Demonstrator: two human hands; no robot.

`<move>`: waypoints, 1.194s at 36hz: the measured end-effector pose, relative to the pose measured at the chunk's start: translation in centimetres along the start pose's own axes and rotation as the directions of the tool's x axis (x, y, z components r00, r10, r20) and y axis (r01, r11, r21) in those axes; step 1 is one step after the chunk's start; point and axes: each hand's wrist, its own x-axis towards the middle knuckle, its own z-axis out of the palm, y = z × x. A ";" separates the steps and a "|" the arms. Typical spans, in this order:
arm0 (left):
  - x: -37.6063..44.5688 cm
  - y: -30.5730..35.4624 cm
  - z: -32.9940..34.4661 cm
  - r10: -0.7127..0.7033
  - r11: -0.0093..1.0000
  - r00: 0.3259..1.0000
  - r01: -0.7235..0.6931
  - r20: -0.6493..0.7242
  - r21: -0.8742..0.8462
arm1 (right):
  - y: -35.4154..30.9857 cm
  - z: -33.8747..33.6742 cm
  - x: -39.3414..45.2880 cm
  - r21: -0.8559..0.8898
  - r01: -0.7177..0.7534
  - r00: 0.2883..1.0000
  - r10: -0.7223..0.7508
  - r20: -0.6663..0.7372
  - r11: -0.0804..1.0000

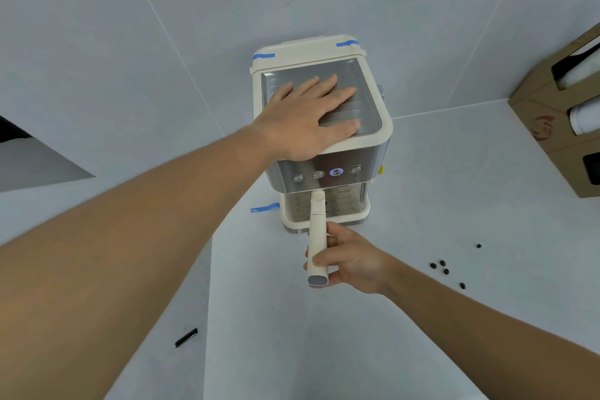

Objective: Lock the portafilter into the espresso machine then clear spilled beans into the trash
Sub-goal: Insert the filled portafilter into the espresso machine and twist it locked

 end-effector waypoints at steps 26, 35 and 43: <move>0.4 -0.1 0.0 -0.002 0.995 0.991 -0.011 -0.134 -0.100 | 1.0 2.7 3.5 0.137 0.128 0.989 -0.116 -0.091 0.982; 0.2 -0.1 0.1 -0.001 0.993 0.989 -0.017 -0.151 -0.117 | 0.6 4.0 4.7 0.187 0.160 0.982 -0.138 -0.125 0.969; 0.1 0.0 -0.1 -0.006 0.991 0.989 -0.014 -0.151 -0.135 | -0.8 5.8 6.2 0.235 0.200 0.972 -0.161 -0.173 0.951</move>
